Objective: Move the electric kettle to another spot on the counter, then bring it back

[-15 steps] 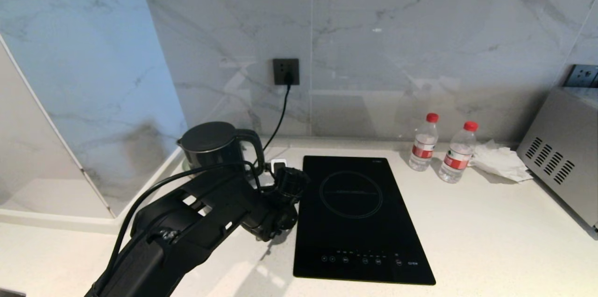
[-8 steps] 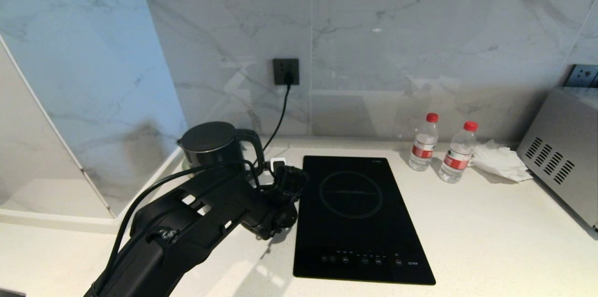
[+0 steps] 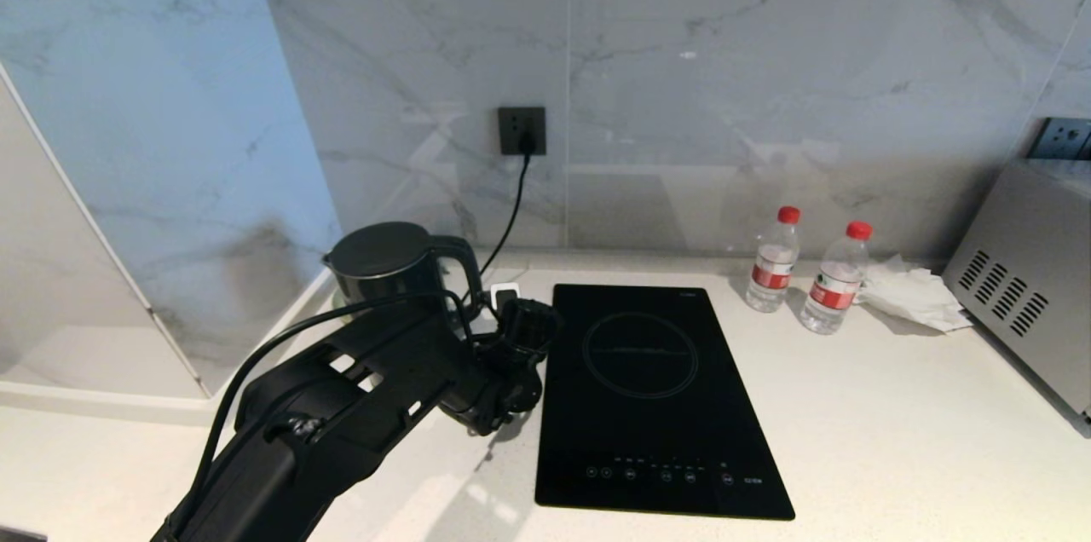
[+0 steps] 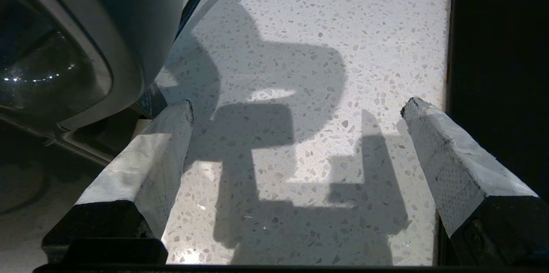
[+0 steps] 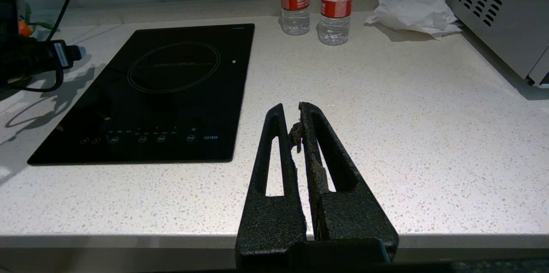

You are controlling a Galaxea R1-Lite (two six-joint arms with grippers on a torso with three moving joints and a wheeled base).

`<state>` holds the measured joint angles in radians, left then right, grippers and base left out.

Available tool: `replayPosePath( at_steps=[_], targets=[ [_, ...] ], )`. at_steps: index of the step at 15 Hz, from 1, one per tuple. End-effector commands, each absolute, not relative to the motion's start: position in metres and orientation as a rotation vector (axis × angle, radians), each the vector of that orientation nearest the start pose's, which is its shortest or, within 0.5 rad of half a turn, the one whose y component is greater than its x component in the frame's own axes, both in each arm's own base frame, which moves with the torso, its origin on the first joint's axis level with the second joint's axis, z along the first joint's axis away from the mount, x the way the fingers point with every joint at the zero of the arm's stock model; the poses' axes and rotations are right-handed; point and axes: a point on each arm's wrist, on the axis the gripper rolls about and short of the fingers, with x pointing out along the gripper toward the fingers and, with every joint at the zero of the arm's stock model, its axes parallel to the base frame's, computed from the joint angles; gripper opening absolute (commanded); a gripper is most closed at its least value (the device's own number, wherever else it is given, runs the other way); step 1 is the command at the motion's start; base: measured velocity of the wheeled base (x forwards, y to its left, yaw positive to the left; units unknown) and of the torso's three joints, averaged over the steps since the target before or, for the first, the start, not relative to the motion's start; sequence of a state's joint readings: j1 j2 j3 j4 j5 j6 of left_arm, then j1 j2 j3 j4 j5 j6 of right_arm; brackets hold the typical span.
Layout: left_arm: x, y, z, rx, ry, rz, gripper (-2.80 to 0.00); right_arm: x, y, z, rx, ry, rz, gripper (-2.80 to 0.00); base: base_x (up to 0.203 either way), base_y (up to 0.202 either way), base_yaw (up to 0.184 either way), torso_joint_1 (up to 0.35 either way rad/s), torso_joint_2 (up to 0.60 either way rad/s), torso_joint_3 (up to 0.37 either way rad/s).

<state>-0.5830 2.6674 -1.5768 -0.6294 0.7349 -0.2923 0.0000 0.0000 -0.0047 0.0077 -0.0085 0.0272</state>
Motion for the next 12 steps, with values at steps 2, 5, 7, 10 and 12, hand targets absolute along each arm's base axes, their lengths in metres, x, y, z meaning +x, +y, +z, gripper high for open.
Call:
replayPosePath(
  at_steps=[2, 5, 7, 10, 12],
  targets=[
    [0.4278, -0.2633, -0.0272, -0.007, 0.335, 0.205, 0.00, -0.0230, -0.0002, 0.0760, 0.028, 0.004, -0.009, -2.80, 0.000, 0.000, 0.000, 0.000, 0.00, 0.000],
    [0.4329, -0.2626, -0.0335, 0.016, 0.363, 0.216, 0.00, -0.0230, -0.0002, 0.0760, 0.028, 0.004, -0.009, -2.80, 0.000, 0.000, 0.000, 0.000, 0.00, 0.000],
    [0.4332, -0.2619, -0.0339, 0.021, 0.369, 0.219, 0.00, -0.0230, -0.0002, 0.0760, 0.028, 0.004, -0.009, -2.80, 0.000, 0.000, 0.000, 0.000, 0.00, 0.000],
    [0.4326, -0.2624, -0.0344, 0.026, 0.374, 0.218, 0.00, -0.0230, -0.0002, 0.0760, 0.028, 0.004, -0.009, -2.80, 0.000, 0.000, 0.000, 0.000, 0.00, 0.000],
    [0.4331, -0.2627, -0.0327, 0.016, 0.366, 0.217, 0.00, -0.0230, -0.0002, 0.0760, 0.028, 0.004, -0.009, -2.80, 0.000, 0.000, 0.000, 0.000, 0.00, 0.000]
  ],
)
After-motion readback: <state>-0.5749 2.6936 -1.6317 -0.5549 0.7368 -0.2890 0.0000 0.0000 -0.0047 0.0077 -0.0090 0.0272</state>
